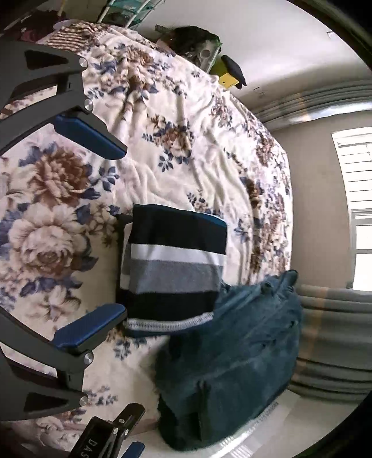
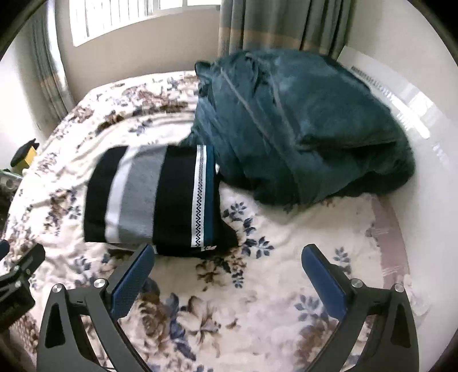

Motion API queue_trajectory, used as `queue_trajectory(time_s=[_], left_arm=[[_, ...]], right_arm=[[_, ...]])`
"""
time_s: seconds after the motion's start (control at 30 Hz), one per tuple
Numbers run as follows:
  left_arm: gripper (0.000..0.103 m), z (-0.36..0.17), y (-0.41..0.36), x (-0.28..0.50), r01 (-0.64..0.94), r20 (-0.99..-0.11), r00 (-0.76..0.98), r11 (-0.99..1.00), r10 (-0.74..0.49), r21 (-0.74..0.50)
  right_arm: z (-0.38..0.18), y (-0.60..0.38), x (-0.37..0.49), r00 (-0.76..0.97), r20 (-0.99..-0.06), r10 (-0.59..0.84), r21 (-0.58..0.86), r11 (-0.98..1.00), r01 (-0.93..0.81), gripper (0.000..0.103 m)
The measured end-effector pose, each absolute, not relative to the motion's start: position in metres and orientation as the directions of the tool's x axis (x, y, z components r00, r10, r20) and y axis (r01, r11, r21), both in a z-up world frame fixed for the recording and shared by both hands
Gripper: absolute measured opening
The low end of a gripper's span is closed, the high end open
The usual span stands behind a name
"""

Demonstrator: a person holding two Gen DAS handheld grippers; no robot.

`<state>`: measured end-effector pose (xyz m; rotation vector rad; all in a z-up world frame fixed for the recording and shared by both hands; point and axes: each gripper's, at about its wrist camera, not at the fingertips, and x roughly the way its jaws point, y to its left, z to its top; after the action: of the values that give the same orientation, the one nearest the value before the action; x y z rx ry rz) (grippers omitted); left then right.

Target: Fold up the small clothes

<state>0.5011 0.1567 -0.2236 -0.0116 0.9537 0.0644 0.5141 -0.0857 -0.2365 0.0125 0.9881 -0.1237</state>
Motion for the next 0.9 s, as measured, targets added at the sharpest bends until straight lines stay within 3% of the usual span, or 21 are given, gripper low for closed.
queue_trajectory(time_s=[0.43, 0.9], left_arm=[[0.103, -0.072, 0.145, 0.379, -0.028, -0.738, 0.673, 0.999, 0.039, 0.028], [0.103, -0.01, 0.129, 0.287, -0.052, -0.688, 0.723, 0.998, 0.06, 0.033]], right_arm=[[-0.057, -0.084, 0.357, 0.678, -0.732, -0.059, -0.024, 0.998, 0.06, 0.103], [0.033, -0.094, 0.235, 0.74, -0.672, -0.023, -0.008, 1.0, 0.023, 0.103]])
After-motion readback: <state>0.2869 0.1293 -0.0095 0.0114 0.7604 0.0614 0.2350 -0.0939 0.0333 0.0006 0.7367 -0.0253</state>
